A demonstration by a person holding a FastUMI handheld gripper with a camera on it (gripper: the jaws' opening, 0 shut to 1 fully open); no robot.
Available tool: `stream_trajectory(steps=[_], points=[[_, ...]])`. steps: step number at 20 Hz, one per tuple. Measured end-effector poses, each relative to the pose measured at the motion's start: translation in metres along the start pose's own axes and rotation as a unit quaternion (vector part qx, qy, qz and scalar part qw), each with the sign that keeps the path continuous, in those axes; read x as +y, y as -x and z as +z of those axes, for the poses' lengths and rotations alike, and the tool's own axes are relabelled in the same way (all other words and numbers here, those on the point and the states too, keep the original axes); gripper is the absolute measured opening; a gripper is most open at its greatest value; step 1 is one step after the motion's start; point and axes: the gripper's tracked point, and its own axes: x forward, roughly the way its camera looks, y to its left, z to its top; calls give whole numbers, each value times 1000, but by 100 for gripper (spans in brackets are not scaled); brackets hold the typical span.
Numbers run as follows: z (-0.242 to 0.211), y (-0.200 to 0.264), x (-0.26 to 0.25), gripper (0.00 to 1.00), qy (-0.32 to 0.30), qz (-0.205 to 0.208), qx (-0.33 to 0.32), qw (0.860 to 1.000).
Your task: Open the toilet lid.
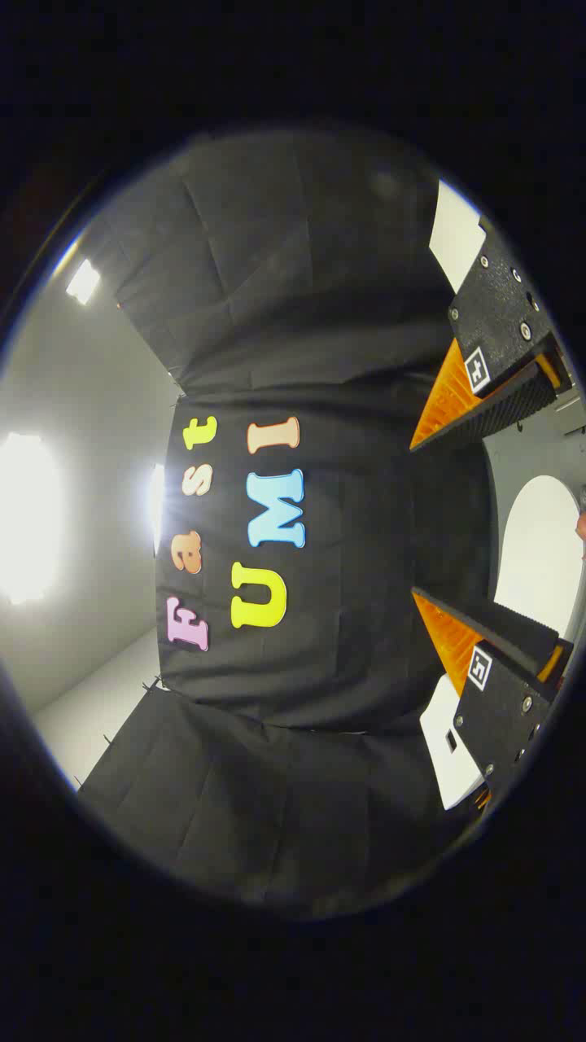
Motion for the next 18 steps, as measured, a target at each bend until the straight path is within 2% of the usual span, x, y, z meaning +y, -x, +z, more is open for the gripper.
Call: stream_trajectory(steps=[18], points=[[-21, -7, -4, 96, -10, -4, 20, 1000]])
